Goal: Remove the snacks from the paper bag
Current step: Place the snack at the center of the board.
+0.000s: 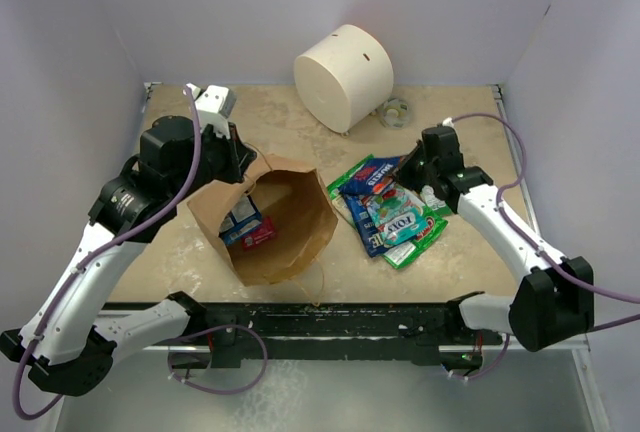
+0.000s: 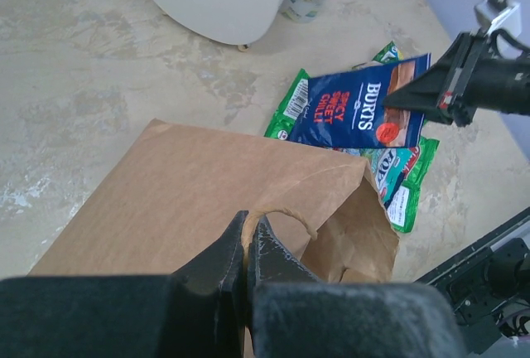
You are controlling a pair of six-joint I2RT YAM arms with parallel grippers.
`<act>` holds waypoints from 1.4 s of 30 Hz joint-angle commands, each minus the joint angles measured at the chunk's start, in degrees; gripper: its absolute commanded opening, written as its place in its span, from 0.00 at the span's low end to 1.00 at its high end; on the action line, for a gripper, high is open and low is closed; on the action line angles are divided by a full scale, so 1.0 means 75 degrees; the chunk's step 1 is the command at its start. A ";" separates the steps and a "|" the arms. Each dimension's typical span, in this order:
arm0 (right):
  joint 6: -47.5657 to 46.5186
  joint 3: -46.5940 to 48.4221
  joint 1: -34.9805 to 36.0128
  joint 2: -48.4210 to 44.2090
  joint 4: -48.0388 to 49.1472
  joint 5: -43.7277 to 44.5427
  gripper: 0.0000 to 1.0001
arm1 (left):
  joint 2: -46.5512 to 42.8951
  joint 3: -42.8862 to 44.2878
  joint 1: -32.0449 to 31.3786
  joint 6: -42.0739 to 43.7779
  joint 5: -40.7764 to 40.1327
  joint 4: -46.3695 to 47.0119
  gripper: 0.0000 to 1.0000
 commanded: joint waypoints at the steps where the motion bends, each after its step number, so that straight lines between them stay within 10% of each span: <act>1: 0.0529 -0.0697 -0.0251 -0.0411 0.0341 -0.0345 0.00 | -0.0134 0.0077 -0.0015 -0.0141 0.0104 0.0167 0.00; 14: 0.0668 -0.2370 -0.0380 -0.1110 0.0234 0.1243 0.00 | -0.0035 0.0019 -0.0012 -0.0149 0.0364 0.0208 0.00; 24: 0.0359 -0.2767 -0.0380 -0.1368 -0.0033 0.1438 0.22 | 0.0005 0.0000 -0.0018 -0.0154 0.0427 0.0245 0.00; 33: 0.0079 -0.1989 -0.0380 -0.1832 -0.1398 0.2127 0.66 | -0.0098 -0.0003 -0.0019 -0.0118 0.0347 0.0208 0.00; 42: -0.3281 -0.0898 -0.0369 -0.1762 -0.0623 0.2247 0.76 | -0.0212 -0.0031 -0.0010 -0.0026 0.0384 0.0259 0.00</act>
